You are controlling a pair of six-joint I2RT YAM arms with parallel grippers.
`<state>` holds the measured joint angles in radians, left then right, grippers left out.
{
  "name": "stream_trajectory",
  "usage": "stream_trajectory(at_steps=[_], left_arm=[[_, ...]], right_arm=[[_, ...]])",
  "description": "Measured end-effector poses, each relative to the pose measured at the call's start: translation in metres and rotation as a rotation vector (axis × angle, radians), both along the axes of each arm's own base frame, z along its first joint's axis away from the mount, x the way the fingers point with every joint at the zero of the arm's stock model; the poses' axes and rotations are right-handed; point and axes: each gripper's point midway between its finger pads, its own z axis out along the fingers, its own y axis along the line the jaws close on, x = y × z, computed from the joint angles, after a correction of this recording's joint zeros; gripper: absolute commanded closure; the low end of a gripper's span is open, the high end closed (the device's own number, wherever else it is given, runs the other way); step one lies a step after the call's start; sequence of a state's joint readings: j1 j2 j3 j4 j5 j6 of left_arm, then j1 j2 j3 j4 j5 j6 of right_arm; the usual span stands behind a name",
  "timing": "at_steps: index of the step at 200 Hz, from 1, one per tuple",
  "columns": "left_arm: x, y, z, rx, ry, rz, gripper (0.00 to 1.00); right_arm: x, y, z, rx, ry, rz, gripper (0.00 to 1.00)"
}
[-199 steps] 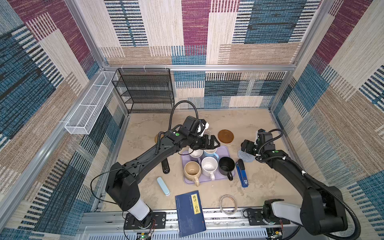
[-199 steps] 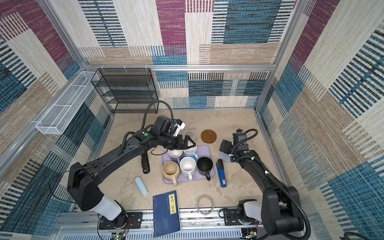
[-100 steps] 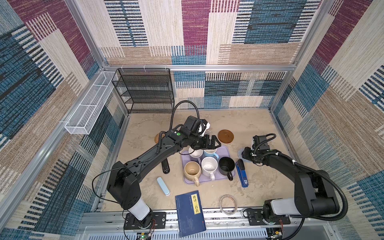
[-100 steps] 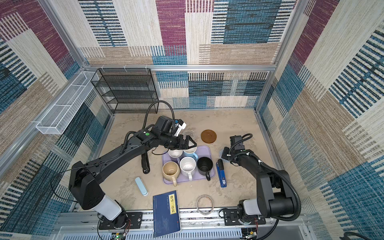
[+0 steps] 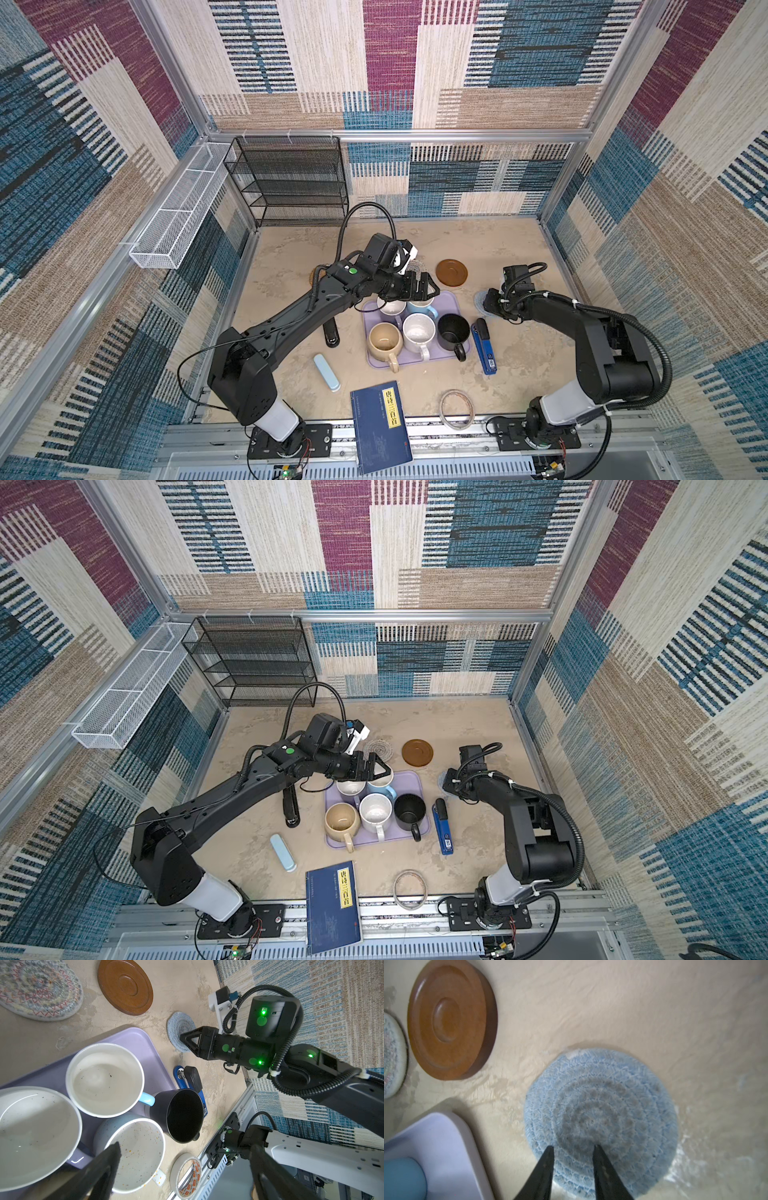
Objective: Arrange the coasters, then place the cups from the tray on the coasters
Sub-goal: 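Move the right gripper over the light blue knitted coaster while the left holds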
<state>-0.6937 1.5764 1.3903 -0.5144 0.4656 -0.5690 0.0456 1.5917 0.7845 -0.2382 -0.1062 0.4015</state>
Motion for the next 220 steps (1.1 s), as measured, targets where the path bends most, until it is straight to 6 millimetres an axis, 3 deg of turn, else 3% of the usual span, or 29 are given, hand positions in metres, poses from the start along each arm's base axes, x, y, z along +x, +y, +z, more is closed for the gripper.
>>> stream_trajectory(at_steps=[134,176,220], left_arm=[[-0.002,0.022,-0.008,0.047,-0.020,0.061,0.00],[-0.002,0.028,-0.013,0.065,-0.021,0.081,0.00],[-0.001,0.034,-0.016,0.087,-0.024,0.108,0.01]], right_arm=[[0.102,-0.029,0.002,-0.045,-0.073,-0.032,0.65],[0.113,-0.031,0.003,-0.062,-0.074,-0.023,0.66],[0.104,-0.031,0.006,-0.068,-0.044,-0.012,0.65]])
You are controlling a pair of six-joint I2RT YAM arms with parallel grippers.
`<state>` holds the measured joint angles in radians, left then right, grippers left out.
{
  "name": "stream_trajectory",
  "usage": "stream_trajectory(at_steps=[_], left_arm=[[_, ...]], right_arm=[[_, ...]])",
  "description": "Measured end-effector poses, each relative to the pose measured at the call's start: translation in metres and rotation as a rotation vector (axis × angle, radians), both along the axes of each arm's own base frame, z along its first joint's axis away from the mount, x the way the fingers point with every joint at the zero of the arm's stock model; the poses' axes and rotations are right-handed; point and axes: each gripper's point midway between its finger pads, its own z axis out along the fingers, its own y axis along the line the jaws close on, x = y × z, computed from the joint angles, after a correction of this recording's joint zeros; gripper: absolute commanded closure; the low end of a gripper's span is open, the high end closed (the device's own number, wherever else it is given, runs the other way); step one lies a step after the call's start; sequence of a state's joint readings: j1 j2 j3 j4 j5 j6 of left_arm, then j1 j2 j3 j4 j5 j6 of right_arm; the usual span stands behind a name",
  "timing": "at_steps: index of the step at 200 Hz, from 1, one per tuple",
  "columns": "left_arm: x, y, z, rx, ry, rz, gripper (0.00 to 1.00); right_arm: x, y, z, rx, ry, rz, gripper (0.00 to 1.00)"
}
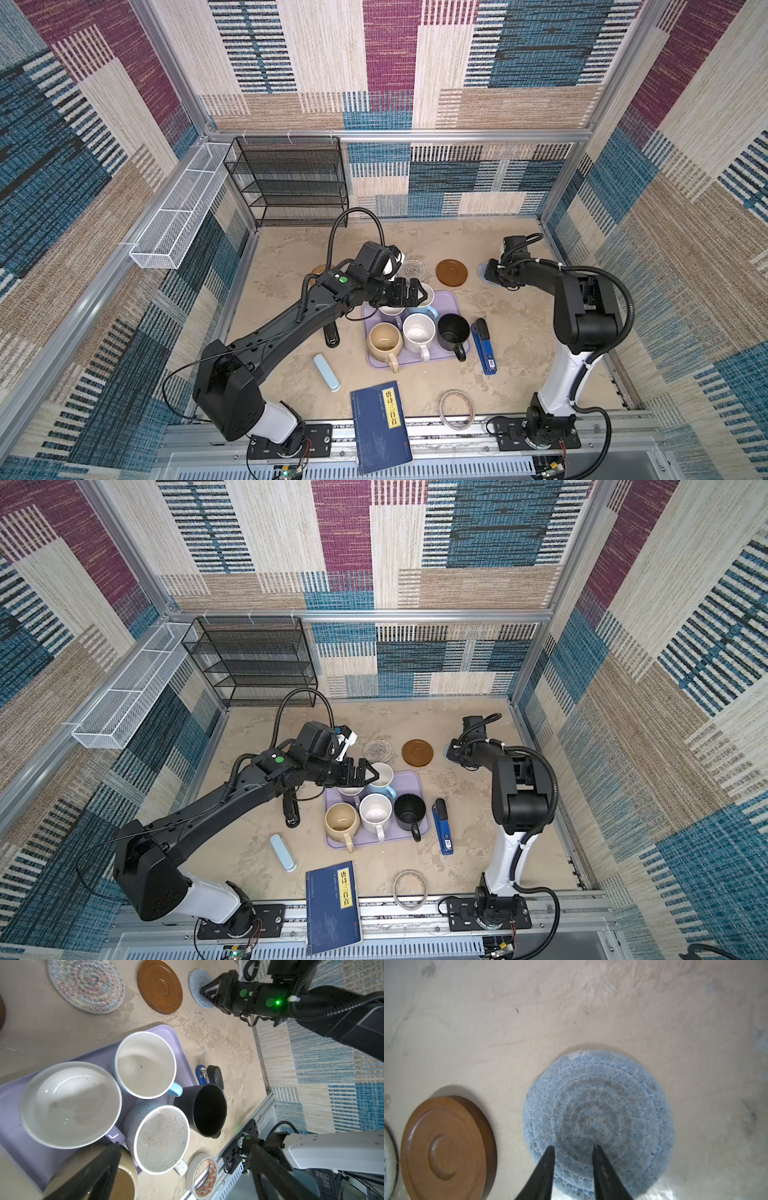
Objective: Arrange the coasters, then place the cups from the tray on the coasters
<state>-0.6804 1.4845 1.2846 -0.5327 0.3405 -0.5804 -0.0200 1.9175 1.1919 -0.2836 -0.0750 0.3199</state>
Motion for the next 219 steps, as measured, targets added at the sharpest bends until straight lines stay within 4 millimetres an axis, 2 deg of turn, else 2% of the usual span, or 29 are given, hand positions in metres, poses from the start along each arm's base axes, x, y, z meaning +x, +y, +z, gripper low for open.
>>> stream_trajectory(at_steps=[23,66,107,143,174,199,209,219], left_arm=[[0.001,0.004,-0.003,0.018,0.005,0.027,0.03],[-0.003,0.014,0.001,0.023,-0.009,0.057,0.05],[-0.010,0.025,-0.006,0.042,-0.001,0.082,0.06],[-0.014,0.029,-0.006,0.041,0.002,0.089,0.05],[-0.017,0.031,-0.012,0.051,0.012,0.088,0.05],[-0.021,0.034,-0.018,0.068,0.031,0.088,0.06],[-0.020,0.036,-0.023,0.088,0.038,0.095,0.09],[-0.021,0.037,-0.028,0.104,0.050,0.100,0.18]], right_arm=[[-0.004,0.000,0.003,-0.002,0.020,0.006,0.65],[0.004,0.002,0.025,0.004,-0.017,0.015,0.65],[-0.008,0.002,0.011,0.007,0.032,0.016,0.65],[-0.006,0.007,0.001,0.026,0.052,0.031,0.65],[-0.002,0.011,0.002,0.049,0.037,0.046,0.66],[-0.003,0.014,0.016,0.062,0.011,0.055,0.64],[0.001,0.015,0.027,0.067,-0.014,0.059,0.63],[0.005,0.017,0.039,0.071,-0.046,0.067,0.62]])
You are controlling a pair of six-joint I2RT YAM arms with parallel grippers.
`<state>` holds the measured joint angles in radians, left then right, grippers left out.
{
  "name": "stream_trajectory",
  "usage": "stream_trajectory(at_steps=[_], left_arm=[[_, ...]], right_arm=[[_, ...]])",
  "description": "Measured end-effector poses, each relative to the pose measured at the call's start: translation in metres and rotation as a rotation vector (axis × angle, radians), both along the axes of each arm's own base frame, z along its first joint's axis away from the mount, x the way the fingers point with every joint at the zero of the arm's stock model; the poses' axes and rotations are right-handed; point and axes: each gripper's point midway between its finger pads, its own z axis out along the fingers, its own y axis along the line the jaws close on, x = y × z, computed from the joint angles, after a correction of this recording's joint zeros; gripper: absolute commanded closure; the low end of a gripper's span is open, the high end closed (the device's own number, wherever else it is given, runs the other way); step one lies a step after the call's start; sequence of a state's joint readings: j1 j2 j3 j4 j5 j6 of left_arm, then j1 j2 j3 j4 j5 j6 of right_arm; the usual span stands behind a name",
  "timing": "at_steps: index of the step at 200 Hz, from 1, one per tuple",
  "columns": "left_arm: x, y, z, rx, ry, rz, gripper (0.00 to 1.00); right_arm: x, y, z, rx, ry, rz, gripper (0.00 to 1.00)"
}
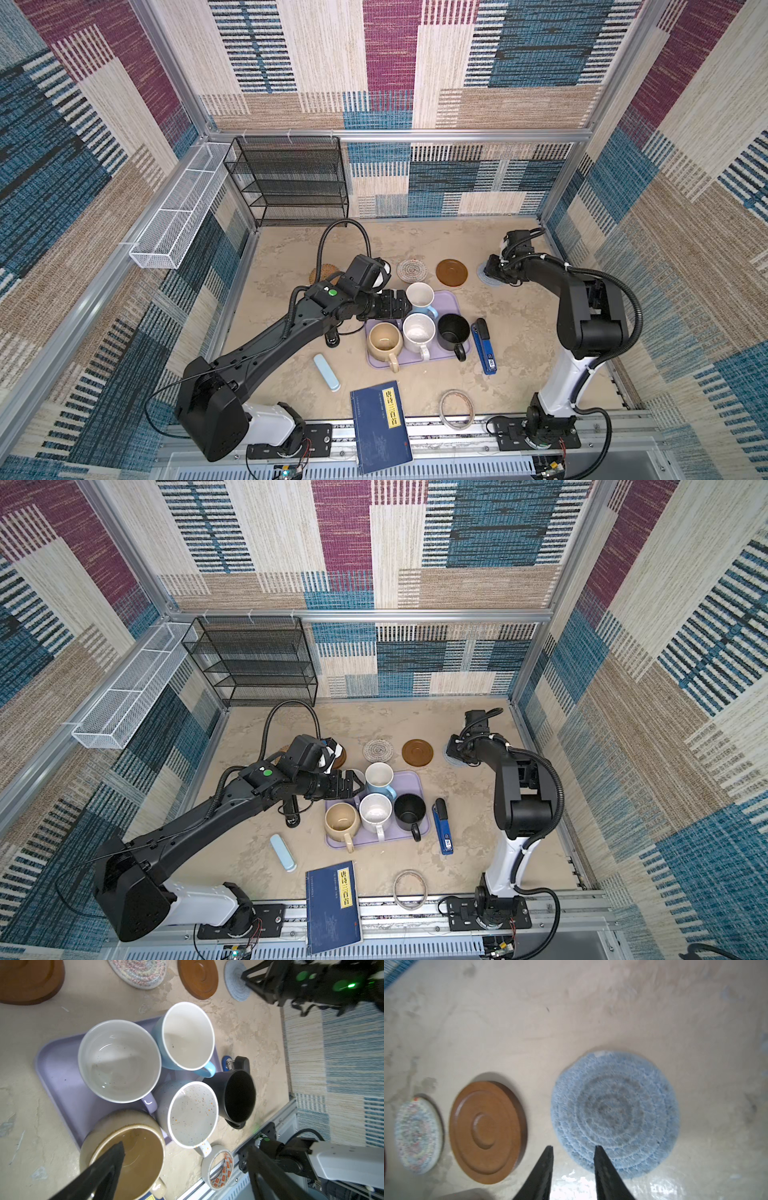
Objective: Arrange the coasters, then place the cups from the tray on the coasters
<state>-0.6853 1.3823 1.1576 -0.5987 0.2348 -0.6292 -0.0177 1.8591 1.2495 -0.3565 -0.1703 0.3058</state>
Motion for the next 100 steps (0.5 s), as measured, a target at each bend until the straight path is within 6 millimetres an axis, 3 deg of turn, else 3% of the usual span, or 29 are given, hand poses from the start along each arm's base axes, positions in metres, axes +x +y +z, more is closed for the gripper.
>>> stream_trajectory(at_steps=[18,38,53,69,100], left_arm=[[0.001,0.002,-0.007,0.032,0.002,0.011,0.29],[0.004,0.003,-0.017,0.065,0.016,0.021,0.39],[0.006,0.002,-0.024,0.089,0.032,0.026,0.46],[0.008,0.000,-0.027,0.107,0.043,0.030,0.50],[0.013,-0.006,-0.032,0.147,0.071,0.043,0.53]], right_arm=[[-0.001,0.006,0.016,0.001,-0.029,0.014,0.60],[-0.003,0.016,0.033,0.000,-0.058,0.035,0.42],[-0.005,0.022,0.047,-0.006,-0.078,0.056,0.34],[-0.009,0.030,0.065,-0.012,-0.104,0.072,0.10],[-0.026,0.061,0.112,0.022,-0.206,0.160,0.10]])
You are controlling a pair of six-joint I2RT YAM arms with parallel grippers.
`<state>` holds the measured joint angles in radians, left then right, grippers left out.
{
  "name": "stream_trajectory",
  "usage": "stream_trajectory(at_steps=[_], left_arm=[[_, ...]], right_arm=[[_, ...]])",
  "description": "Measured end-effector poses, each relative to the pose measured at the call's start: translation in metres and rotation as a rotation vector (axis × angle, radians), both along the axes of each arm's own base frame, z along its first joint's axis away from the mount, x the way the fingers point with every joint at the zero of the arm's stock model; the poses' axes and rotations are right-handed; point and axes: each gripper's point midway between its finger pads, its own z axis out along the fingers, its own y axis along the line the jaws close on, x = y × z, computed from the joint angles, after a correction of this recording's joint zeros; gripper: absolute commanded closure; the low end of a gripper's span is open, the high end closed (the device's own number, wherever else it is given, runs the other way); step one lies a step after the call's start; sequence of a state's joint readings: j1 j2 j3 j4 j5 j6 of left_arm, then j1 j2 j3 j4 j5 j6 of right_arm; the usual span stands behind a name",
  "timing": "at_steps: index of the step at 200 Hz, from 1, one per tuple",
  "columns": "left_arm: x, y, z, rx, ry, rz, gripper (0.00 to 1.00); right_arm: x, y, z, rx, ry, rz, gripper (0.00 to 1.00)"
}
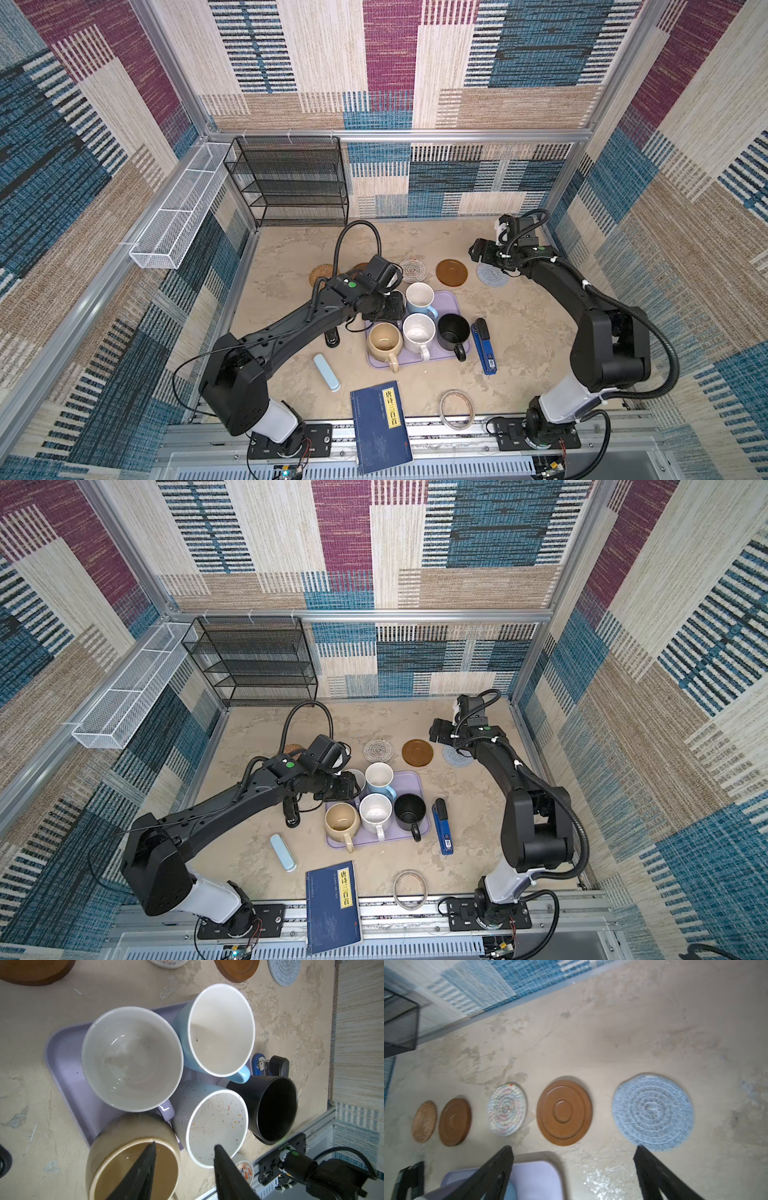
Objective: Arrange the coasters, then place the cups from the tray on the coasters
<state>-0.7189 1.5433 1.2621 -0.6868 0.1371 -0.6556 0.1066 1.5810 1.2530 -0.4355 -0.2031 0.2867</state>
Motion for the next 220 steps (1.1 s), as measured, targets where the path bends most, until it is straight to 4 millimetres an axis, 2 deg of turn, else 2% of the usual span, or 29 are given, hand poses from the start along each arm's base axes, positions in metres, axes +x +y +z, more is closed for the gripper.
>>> stream_trajectory(at_steps=[28,39,53,71,134,176,220], left_arm=[[0.002,-0.006,-0.004,0.017,0.030,0.009,0.58],[0.002,-0.007,-0.008,0.031,0.038,0.010,0.59],[0.000,-0.008,-0.013,0.053,0.049,0.013,0.64],[0.002,-0.010,-0.020,0.073,0.063,0.021,0.65],[0.007,-0.008,-0.037,0.160,0.071,0.048,0.68],[0.009,-0.006,-0.047,0.201,0.086,0.054,0.68],[0.010,-0.004,-0.056,0.231,0.100,0.058,0.70]], right_arm=[[-0.028,0.031,0.032,0.094,-0.088,0.140,0.10],[-0.041,0.042,0.037,0.137,-0.105,0.201,0.10],[-0.056,0.057,0.040,0.191,-0.122,0.276,0.11],[-0.067,0.068,0.039,0.230,-0.118,0.340,0.11],[-0.087,0.082,0.060,0.271,-0.197,0.447,0.09],[-0.093,0.091,0.064,0.298,-0.209,0.501,0.09],[-0.094,0.092,0.063,0.297,-0.211,0.504,0.09]])
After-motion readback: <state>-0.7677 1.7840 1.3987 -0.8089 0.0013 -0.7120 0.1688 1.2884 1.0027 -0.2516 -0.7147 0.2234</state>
